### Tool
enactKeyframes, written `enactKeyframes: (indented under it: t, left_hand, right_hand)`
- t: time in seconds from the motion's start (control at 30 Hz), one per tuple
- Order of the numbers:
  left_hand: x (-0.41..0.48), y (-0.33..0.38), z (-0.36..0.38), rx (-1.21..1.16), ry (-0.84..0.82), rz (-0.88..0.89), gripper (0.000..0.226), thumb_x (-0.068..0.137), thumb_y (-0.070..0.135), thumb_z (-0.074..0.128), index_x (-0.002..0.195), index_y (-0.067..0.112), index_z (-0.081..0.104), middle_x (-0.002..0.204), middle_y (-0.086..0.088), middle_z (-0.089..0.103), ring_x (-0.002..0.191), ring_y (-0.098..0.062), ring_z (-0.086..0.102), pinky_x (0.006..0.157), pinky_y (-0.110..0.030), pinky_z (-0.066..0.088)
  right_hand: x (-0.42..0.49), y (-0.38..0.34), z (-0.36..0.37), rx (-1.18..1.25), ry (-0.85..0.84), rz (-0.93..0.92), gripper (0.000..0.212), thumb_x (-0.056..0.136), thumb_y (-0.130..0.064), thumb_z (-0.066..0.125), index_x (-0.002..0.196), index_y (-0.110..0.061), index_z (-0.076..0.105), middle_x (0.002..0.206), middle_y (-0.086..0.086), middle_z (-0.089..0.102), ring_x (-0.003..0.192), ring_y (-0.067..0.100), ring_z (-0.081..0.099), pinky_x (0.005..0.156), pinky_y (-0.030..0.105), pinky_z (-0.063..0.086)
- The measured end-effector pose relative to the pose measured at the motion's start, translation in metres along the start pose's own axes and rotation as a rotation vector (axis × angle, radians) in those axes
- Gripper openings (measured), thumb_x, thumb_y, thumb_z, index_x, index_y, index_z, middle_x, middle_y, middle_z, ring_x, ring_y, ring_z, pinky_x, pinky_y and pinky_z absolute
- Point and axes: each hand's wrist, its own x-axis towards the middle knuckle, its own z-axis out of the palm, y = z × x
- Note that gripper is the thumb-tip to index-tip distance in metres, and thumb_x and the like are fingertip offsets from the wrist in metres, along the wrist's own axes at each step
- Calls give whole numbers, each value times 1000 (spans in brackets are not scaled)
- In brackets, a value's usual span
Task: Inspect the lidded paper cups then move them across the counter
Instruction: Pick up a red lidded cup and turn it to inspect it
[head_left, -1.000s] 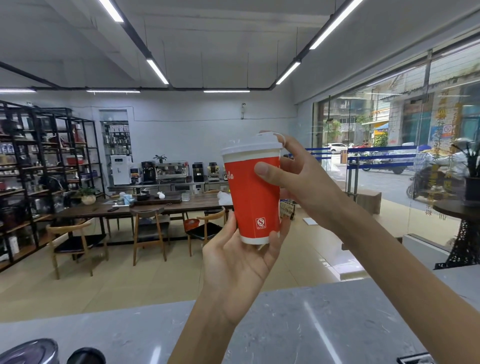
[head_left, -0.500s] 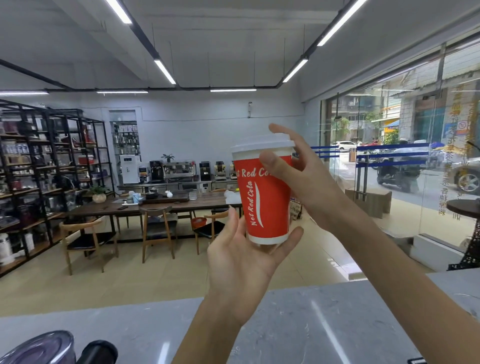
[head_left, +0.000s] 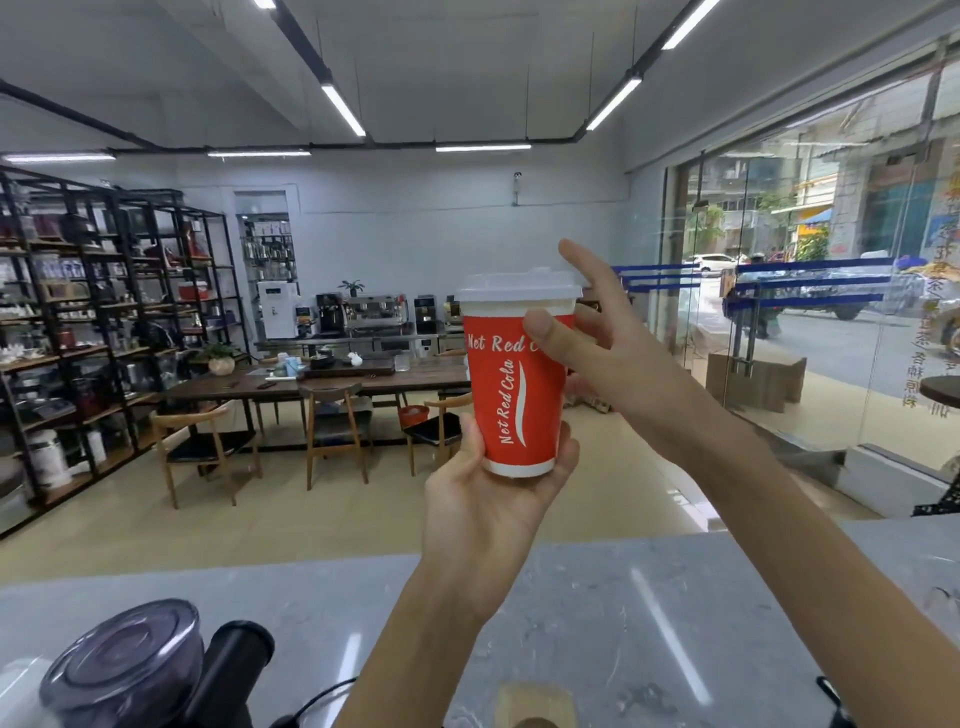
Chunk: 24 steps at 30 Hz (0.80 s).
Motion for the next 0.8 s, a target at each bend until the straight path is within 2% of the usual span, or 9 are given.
enactKeyframes:
  t: [0.07,0.17,0.33,0.43,0.5,0.57,0.7,0.77,0.8]
  left_hand:
    - [-12,2,-9,187,57,88,44,104,35,44,133,7,58,133,-21,64,126,-36,59,105,-58,46]
    - [-45,8,-35,650,140,180,44,98,34,50,137,14,54,119,7,72,117,-7,64,108,-48,46]
    - [-137,40,-97,958,127,25,51,94,17,59,142,24,45,138,-2,61,129,-22,56,106,-40,48]
    - [-201,27,-143,1126,232,-66,69,77,27,82,133,43,45,130,16,64,121,-7,61,92,-29,55]
    - [-242,6,-176,1176,317,-66,79,70,23,87,120,65,42,122,32,62,114,5,61,82,-14,54]
    - [-281,-16,-209,1181,406,-129,85,70,22,87,116,73,38,125,31,61,112,8,61,78,-11,54]
    - [-347,-40,-261,1181,489,-390,80,74,26,88,130,58,42,126,26,62,117,-1,62,83,-26,60]
    - [-366,-44,-283,1199,554,-478,75,75,25,87,131,54,47,125,25,63,118,-5,62,84,-34,61]
    - [-371,-44,-292,1202,565,-492,73,76,24,86,131,54,47,125,27,63,117,-2,62,82,-30,61]
  right_hand:
    - [-12,3,13,-52,-16,8,103,62,-63,72,149,-49,20,120,-29,46,100,-9,56,79,20,58]
    - [-34,14,39,-50,-42,34,100,61,-54,80,146,-47,28,119,-37,44,96,-17,56,71,8,54]
    - [-105,60,104,85,-181,142,101,66,-40,89,147,-44,30,130,-35,48,116,-7,57,87,16,55]
    - [-173,99,157,138,-213,292,112,64,-36,90,150,-51,19,133,-34,47,123,-5,53,96,22,53]
    - [-222,122,190,178,-217,409,118,63,-31,92,150,-55,15,133,-37,46,125,-11,49,94,12,48]
    - [-271,139,220,224,-233,548,120,63,-25,92,151,-52,14,135,-45,40,127,-17,41,93,6,44]
    - [-341,148,262,203,-213,863,103,48,-39,91,135,-35,37,133,-15,50,129,14,48,103,36,49]
    - [-351,149,278,152,-198,941,104,40,-41,87,131,-23,39,128,-2,51,123,22,50,102,40,48]
    - [-351,150,285,123,-189,952,106,40,-37,87,132,-17,39,128,2,51,122,23,50,101,40,48]
